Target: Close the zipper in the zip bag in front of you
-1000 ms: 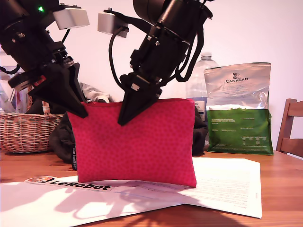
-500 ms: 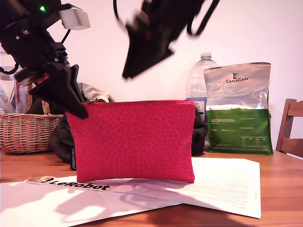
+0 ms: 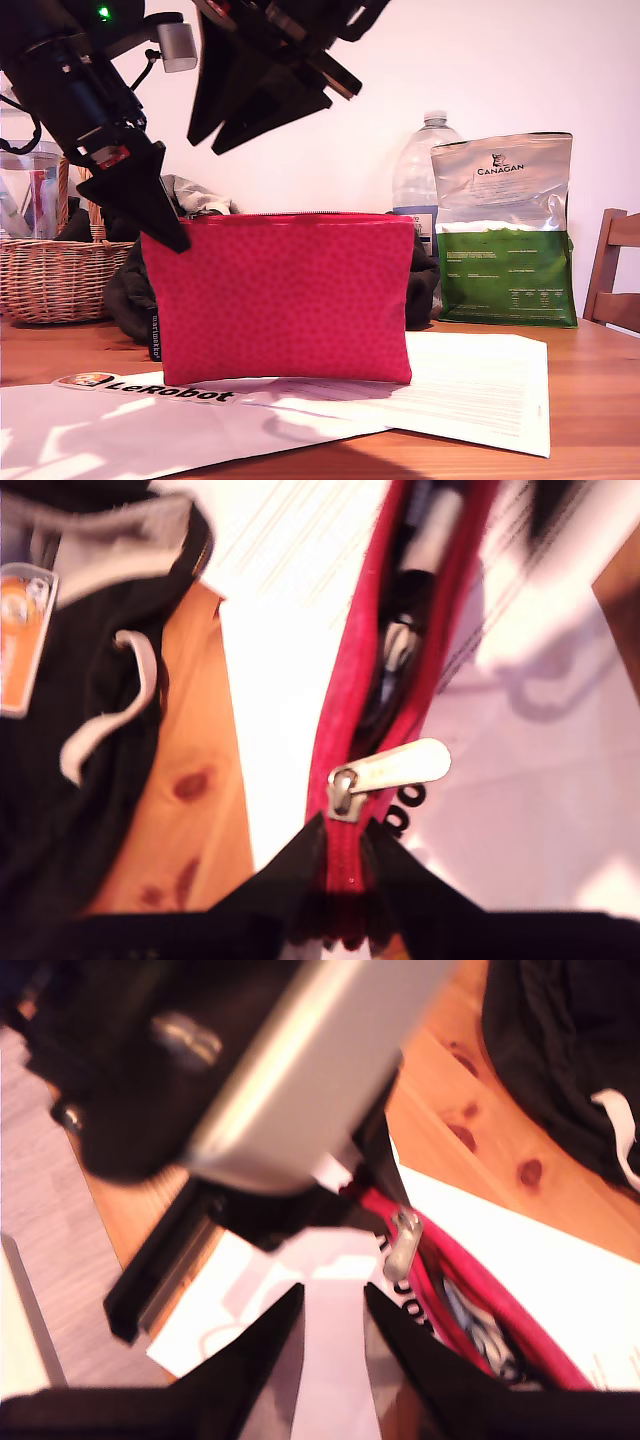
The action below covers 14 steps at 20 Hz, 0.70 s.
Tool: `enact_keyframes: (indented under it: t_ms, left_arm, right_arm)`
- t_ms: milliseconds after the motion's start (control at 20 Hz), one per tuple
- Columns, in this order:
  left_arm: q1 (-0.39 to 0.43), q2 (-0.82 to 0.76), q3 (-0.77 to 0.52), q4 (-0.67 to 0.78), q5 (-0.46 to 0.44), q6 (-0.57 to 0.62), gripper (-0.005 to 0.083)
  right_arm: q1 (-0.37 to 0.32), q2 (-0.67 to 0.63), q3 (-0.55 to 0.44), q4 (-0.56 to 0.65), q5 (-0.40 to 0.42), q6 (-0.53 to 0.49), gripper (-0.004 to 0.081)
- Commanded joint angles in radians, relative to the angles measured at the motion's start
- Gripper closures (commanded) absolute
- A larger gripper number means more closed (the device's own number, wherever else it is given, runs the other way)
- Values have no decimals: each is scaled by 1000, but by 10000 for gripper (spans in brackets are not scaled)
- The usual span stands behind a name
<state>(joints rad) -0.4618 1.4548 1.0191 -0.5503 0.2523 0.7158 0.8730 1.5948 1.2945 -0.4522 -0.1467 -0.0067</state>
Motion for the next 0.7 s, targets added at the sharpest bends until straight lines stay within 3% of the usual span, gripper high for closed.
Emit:
enact_keyframes:
  t_ms: [0,150,450,650]
  left_arm:
    - [-6,3,-1,-2,3,-10,795]
    - [-6,3,-1,-5,32,-14,795]
    - [-6,3,0,-4,61,-39,795]
    - [-5,3,0,-3,62,-44,795]
  right_arm:
    - [3,43,-1,6,0,-12,610]
    - [-13,65,-1,10,-7,-12,610]
    - [-11,79,-1,41,14,-114,610]
    - [23,94,-1,42,72,-280,604]
